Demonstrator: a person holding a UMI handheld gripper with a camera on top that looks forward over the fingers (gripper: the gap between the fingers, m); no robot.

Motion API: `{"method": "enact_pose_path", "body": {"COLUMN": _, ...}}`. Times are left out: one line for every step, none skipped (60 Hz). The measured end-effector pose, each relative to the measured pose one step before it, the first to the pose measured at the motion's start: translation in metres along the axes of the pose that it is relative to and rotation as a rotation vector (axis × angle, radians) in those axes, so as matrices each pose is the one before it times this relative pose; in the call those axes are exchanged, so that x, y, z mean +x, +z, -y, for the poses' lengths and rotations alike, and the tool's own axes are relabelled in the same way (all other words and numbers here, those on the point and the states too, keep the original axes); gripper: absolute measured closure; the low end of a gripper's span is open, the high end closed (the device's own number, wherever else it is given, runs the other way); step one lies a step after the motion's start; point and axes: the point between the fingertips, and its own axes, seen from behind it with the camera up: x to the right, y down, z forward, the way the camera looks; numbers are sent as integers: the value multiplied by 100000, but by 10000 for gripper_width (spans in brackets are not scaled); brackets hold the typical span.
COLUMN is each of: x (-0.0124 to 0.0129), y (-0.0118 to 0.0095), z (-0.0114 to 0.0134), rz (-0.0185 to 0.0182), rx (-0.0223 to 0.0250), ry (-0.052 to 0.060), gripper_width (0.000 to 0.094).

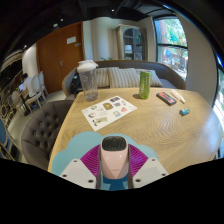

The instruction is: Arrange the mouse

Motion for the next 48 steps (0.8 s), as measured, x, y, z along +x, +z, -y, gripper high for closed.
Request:
{"method": "enact_pose_path", "body": {"x": -478, "y": 239, "z": -789, "rz": 369, "rx": -1227, "ry": -265, "gripper_width": 584}}
{"method": "enact_pose_path", "body": {"x": -457, "y": 379, "z": -869, "rz": 665, "rx": -1031, "ry": -157, "gripper_width": 583}}
{"method": "enact_pose_path", "body": {"x": -436, "y": 154, "z": -648, "rz": 686, "rx": -909, "ry": -30, "gripper_width": 582}}
{"method": "enact_pose_path", "body": {"x": -446, "y": 161, "z": -619, "rz": 524, "rx": -532, "ry": 7, "gripper_width": 582}}
{"method": "enact_pose_path", "body": {"x": -261, "y": -171, "z": -460, "rz": 537, "rx": -391, "ry": 137, "gripper_width": 580}}
{"method": "enact_pose_path", "body": {"x": -173, "y": 128, "z": -462, "rz": 197, "rx": -438, "ry": 34, "gripper_width": 580}}
{"method": "enact_pose_path", "body": {"x": -108, "y": 125, "z": -443, "rz": -118, "rx": -521, "ry": -62, "gripper_width": 579}}
{"method": "enact_pose_path", "body": {"x": -73, "y": 88, "z": -450, "rz": -309, "rx": -654, "ry": -39, "gripper_width": 577}}
{"method": "enact_pose_path", "body": {"x": -12, "y": -6, "z": -50, "rz": -559, "rx": 821, "ry": -521, "gripper_width": 564}}
{"method": "enact_pose_path", "body": {"x": 57, "y": -10, "z": 321, "rz": -765, "rx": 2033, "ry": -819, "gripper_width": 551}}
{"method": "enact_pose_path", "body": {"x": 88, "y": 18, "z": 15, "rz": -827, "rx": 735, "ry": -679, "gripper_width": 547}}
{"method": "enact_pose_path", "body": {"x": -42, "y": 206, "z": -115, "rz": -469, "rx": -413, "ry": -202, "gripper_width": 546}}
{"method": "enact_pose_path", "body": {"x": 33, "y": -63, "z": -54, "rz": -165, "rx": -63, "ry": -166, "gripper_width": 537}}
{"method": "enact_pose_path", "body": {"x": 11, "y": -7, "z": -4, "rz": -271, "rx": -24, "ry": -114, "gripper_width": 526}}
{"method": "enact_pose_path", "body": {"x": -3, "y": 16, "z": -33, "rz": -130, "rx": -183, "ry": -84, "gripper_width": 509}}
{"method": "enact_pose_path", "body": {"x": -22, "y": 64, "z": -61, "rz": -78, "rx": -403, "ry": -136, "gripper_width": 489}}
{"method": "enact_pose_path", "body": {"x": -24, "y": 22, "z": -43, "rz": -31, "rx": -470, "ry": -304, "gripper_width": 471}}
{"method": "enact_pose_path", "body": {"x": -21, "y": 4, "z": 67, "rz": -5, "rx": -55, "ry": -492, "gripper_width": 460}}
{"method": "enact_pose_path", "body": {"x": -4, "y": 3, "z": -69, "rz": 69, "rx": -631, "ry": -714, "gripper_width": 441}}
{"method": "enact_pose_path", "body": {"x": -13, "y": 117, "z": -65, "rz": 136, "rx": -910, "ry": -838, "gripper_width": 429}}
{"method": "enact_pose_path", "body": {"x": -39, "y": -40, "z": -24, "rz": 372, "rx": -579, "ry": -764, "gripper_width": 420}}
{"method": "enact_pose_path", "body": {"x": -14, "y": 8, "z": -68, "rz": 648, "rx": -867, "ry": -555, "gripper_width": 413}}
{"method": "enact_pose_path", "body": {"x": -93, "y": -83, "z": -196, "rz": 975, "rx": -1264, "ry": -490, "gripper_width": 403}}
{"method": "enact_pose_path", "body": {"x": -1, "y": -174, "z": -153, "rz": 570, "rx": -1294, "ry": -184, "gripper_width": 382}}
{"method": "enact_pose_path", "body": {"x": -67, "y": -249, "z": -168, "rz": 873, "rx": -1227, "ry": -88, "gripper_width": 346}}
{"method": "enact_pose_path", "body": {"x": -57, "y": -318, "z": -155, "rz": 849, "rx": -1288, "ry": 73, "gripper_width": 294}}
{"method": "enact_pose_path", "body": {"x": 70, "y": -359, "z": -82, "rz": 506, "rx": -1014, "ry": 217, "gripper_width": 236}}
{"method": "enact_pose_path", "body": {"x": 80, "y": -407, "z": -24, "rz": 150, "rx": -489, "ry": 69, "gripper_width": 169}}
{"method": "enact_pose_path", "body": {"x": 199, "y": -507, "z": 74, "rz": 173, "rx": -198, "ry": 266, "gripper_width": 106}}
{"method": "enact_pose_path", "body": {"x": 249, "y": -553, "z": -25, "rz": -68, "rx": -265, "ry": 146, "gripper_width": 71}}
{"method": "enact_pose_path", "body": {"x": 201, "y": -515, "z": 85, "rz": 1, "rx": -255, "ry": 98, "gripper_width": 92}}
{"method": "enact_pose_path", "body": {"x": 273, "y": -614, "z": 0, "rz": 60, "rx": -256, "ry": 145, "gripper_width": 101}}
{"method": "enact_pose_path", "body": {"x": 340, "y": -653, "z": -31, "rz": -94, "rx": -188, "ry": 154, "gripper_width": 101}}
{"method": "enact_pose_path", "body": {"x": 397, "y": -681, "z": -37, "rz": -188, "rx": -171, "ry": 288, "gripper_width": 103}}
{"method": "enact_pose_path", "body": {"x": 378, "y": -731, "z": -74, "rz": -146, "rx": -228, "ry": 320, "gripper_width": 99}}
{"method": "enact_pose_path", "body": {"x": 385, "y": -859, "z": -30, "rz": -33, "rx": -429, "ry": 416, "gripper_width": 94}}
{"method": "enact_pose_path", "body": {"x": 437, "y": -710, "z": -42, "rz": -252, "rx": -683, "ry": 443, "gripper_width": 91}}
{"method": "enact_pose_path", "body": {"x": 537, "y": -670, "z": -324, "rz": -277, "rx": -457, "ry": 402, "gripper_width": 86}}
{"method": "enact_pose_path", "body": {"x": 516, "y": -711, "z": -293, "rz": -360, "rx": -823, "ry": 353, "gripper_width": 87}}
{"method": "enact_pose_path", "body": {"x": 558, "y": -730, "z": -289, "rz": -470, "rx": -795, "ry": 253, "gripper_width": 85}}
{"method": "enact_pose_path", "body": {"x": 626, "y": -738, "z": -277, "rz": -604, "rx": -634, "ry": 157, "gripper_width": 85}}
{"method": "enact_pose_path", "body": {"x": 644, "y": -703, "z": -279, "rz": -740, "rx": -441, "ry": 167, "gripper_width": 88}}
{"method": "enact_pose_path", "body": {"x": 690, "y": -652, "z": -311, "rz": -881, "rx": -537, "ry": 194, "gripper_width": 86}}
{"method": "enact_pose_path", "body": {"x": 688, "y": -730, "z": -316, "rz": -1017, "rx": -1073, "ry": 110, "gripper_width": 89}}
{"method": "enact_pose_path", "body": {"x": 809, "y": -690, "z": -437, "rz": -1130, "rx": -1103, "ry": -104, "gripper_width": 90}}
{"method": "enact_pose_path", "body": {"x": 884, "y": -550, "z": -482, "rz": -1223, "rx": -1225, "ry": -204, "gripper_width": 89}}
{"method": "enact_pose_path", "body": {"x": 936, "y": -602, "z": -630, "rz": -1430, "rx": -1163, "ry": -362, "gripper_width": 88}}
{"method": "enact_pose_path", "body": {"x": 905, "y": -403, "z": -543, "rz": -1523, "rx": -1229, "ry": -163, "gripper_width": 89}}
